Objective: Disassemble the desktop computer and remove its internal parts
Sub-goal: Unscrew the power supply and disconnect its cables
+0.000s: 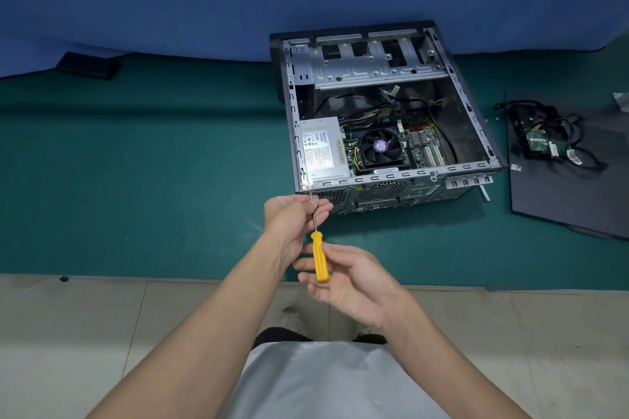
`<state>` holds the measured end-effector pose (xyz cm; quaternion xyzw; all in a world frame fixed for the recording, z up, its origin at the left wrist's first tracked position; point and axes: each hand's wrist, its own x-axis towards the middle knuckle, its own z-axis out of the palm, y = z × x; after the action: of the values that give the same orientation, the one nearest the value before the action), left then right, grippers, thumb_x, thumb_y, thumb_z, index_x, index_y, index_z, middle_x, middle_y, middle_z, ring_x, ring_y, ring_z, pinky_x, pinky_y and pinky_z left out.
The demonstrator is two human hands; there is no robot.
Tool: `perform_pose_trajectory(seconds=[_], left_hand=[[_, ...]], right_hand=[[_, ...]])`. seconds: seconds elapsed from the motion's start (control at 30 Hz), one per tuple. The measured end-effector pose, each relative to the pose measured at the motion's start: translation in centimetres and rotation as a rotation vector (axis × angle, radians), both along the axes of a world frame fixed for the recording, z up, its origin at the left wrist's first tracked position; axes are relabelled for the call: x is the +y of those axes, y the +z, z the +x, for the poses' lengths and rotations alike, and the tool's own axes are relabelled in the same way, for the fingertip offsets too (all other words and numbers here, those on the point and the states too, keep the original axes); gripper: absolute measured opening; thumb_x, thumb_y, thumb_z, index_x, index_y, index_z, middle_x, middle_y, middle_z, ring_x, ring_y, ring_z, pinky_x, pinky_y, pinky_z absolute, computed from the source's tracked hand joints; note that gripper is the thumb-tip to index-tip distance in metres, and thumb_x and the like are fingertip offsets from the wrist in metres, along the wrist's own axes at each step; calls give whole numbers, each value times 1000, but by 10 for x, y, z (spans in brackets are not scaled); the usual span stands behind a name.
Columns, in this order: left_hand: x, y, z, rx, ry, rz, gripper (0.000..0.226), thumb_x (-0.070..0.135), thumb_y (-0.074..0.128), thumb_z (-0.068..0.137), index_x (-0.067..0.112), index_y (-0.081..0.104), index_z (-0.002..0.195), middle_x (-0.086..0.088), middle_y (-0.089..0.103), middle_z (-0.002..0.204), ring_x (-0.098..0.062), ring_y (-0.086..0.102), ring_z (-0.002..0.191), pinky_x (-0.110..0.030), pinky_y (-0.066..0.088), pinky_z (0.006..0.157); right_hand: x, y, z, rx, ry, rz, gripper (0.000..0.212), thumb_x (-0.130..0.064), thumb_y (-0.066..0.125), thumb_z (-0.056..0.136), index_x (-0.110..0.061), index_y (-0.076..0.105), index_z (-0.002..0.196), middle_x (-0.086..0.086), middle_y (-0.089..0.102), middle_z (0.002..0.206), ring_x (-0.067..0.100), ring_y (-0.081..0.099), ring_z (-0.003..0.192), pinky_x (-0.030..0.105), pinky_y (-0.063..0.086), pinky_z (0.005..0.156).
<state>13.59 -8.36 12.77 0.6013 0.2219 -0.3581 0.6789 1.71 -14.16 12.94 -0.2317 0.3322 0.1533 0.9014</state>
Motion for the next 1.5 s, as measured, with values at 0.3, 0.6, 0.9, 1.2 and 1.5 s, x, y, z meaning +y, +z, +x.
perform_pose_trajectory(seconds=[0.3,0.6,0.9,1.2,1.5], left_hand=[[-4,5,-8,-77,57,135,19,-17,66,80,-4,59,91,-20,69,83,-23,72,68,-23,58,58],[-4,7,-8,-47,65,36,10,-16,52,89,-6,55,91,-24,67,85,-29,71,74,-30,60,66],[-15,10,-13,-172,100,246,14,-17,52,89,-4,58,89,-23,67,85,-26,71,73,-27,60,62],[-13,9,-18,-222,64,311,18,-17,62,83,1,58,83,-22,68,86,-29,72,75,-32,60,64],[-7,11,-15,-103,82,64,15,-19,48,90,-6,54,87,-29,65,91,-37,70,85,-36,60,73]], right_hand=[[20,5,6,115,175,-979,11,-8,61,90,-6,55,99,7,65,72,23,71,61,27,57,56],[0,8,-3,39,206,-410,7,-2,53,96,-1,51,103,15,64,84,32,71,69,32,59,65],[-6,9,-4,0,138,-292,4,1,50,96,3,53,98,18,61,84,32,67,80,33,59,72],[8,1,-4,86,174,-667,15,9,56,87,-4,50,90,13,55,90,25,72,77,33,58,82],[-5,11,-3,4,112,-291,6,7,46,95,7,51,100,27,57,96,39,66,87,34,59,75]])
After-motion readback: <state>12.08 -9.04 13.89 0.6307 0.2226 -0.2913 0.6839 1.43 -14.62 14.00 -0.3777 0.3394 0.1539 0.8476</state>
